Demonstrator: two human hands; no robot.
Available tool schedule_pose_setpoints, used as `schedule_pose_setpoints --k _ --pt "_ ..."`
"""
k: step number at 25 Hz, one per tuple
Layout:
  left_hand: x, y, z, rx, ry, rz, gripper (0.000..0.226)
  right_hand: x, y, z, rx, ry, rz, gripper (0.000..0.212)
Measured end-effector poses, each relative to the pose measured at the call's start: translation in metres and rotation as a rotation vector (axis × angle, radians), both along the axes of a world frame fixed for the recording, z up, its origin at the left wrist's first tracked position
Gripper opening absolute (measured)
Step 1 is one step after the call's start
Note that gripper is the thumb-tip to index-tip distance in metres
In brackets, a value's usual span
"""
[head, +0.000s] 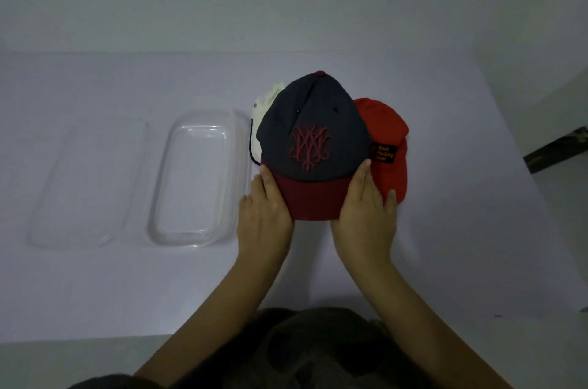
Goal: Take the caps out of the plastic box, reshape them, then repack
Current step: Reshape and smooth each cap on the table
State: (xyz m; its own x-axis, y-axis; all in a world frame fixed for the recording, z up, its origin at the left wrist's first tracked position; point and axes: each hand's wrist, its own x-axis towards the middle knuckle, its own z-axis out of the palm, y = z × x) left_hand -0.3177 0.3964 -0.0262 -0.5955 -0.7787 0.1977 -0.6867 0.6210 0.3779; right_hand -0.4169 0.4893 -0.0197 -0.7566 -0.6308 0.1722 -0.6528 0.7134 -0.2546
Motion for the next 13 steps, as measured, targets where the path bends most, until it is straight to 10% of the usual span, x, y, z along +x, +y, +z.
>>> schedule_pose_setpoints --k 8,13 --pt "-0.013 -0.016 0.029 -0.094 0.013 -0.007 0.051 -0.016 -0.022 0.036 0.117 0.182 0.038 0.034" --pt "-0.017 0.006 0.032 0.099 0.102 -0.053 0.040 -0.019 -0.011 0.043 0.057 -0.050 0.172 0.058"
